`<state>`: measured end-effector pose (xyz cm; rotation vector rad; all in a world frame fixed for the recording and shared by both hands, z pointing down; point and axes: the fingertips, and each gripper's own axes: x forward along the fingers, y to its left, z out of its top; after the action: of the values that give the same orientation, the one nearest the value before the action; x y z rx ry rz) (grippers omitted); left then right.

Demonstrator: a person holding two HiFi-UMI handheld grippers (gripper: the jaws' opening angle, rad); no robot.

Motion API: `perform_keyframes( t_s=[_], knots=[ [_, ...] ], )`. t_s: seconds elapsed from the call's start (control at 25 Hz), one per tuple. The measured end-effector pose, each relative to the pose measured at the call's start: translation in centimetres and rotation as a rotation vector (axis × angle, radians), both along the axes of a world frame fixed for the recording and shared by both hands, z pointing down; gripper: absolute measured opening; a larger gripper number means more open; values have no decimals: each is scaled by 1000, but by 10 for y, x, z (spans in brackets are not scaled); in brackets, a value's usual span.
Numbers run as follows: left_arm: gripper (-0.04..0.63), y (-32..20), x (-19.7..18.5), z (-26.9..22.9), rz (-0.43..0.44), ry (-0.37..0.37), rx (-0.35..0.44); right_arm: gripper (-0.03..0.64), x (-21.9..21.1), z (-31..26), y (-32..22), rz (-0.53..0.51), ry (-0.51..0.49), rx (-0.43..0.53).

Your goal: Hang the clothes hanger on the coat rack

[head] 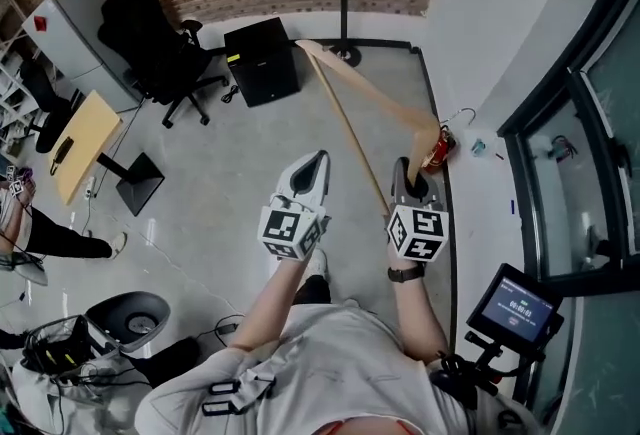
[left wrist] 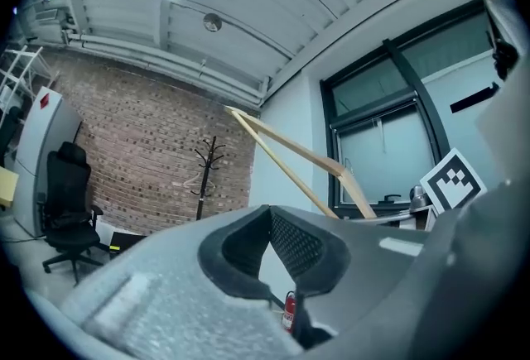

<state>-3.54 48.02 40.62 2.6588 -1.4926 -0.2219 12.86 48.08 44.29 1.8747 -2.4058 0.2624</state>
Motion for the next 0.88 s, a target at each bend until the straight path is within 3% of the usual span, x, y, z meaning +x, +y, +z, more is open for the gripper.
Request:
perform_keyframes(
  t_s=[0.24, 0.4, 0.64, 0.88],
  knots=[
    [0, -67, -20, 11, -5, -21, -51, 17, -23, -23, -61, -14, 67, 70],
    [0, -105, -35, 6, -8, -1, -31, 17, -42, -29, -98, -14, 85, 94],
    [0, -142, -51, 12, -15, -53, -31, 18, -53, -13, -139, 52, 55, 78],
    [0, -190, -43, 49, 2, -121, -77, 18, -61, 17, -179, 9, 49, 31]
  ],
)
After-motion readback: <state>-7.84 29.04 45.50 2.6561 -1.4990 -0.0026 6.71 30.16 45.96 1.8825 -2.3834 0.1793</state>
